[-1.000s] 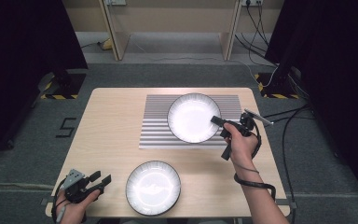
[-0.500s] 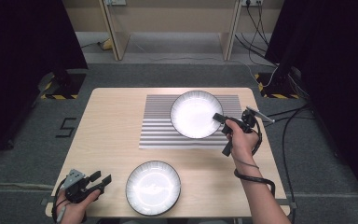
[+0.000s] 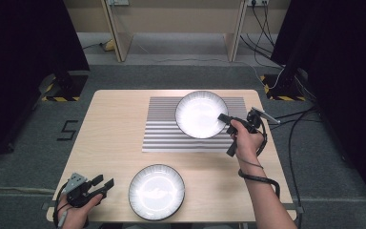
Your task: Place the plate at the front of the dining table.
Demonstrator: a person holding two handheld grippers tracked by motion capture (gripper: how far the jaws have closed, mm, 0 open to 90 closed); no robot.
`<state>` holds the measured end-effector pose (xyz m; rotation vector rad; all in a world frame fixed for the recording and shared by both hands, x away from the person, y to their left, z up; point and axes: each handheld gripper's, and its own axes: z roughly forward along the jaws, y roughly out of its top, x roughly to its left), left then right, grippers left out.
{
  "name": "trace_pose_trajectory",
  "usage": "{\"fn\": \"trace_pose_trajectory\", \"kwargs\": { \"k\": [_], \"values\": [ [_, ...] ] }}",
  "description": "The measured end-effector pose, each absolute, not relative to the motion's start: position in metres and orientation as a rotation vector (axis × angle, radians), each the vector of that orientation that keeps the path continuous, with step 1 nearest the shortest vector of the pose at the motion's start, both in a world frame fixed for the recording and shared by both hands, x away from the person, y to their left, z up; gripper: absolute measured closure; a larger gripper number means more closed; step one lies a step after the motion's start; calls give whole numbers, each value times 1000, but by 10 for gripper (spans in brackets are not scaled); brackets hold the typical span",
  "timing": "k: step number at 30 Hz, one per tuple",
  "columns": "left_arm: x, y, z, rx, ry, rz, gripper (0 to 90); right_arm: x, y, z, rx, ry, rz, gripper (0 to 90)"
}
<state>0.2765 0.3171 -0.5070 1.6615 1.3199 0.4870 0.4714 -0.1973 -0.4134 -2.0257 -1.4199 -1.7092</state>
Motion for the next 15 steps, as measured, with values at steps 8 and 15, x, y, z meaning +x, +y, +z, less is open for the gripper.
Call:
{"fn": "trace_pose_trajectory", "kwargs": {
  "k": [8, 15],
  "values": [
    [276, 317, -507, 1662, 1317, 485, 449, 478, -195, -415, -2034, -1409, -1705, 793],
    [276, 317, -507, 1659, 1317, 486, 449, 483, -195, -416, -2039, -1391, -1706, 794]
  ]
}}
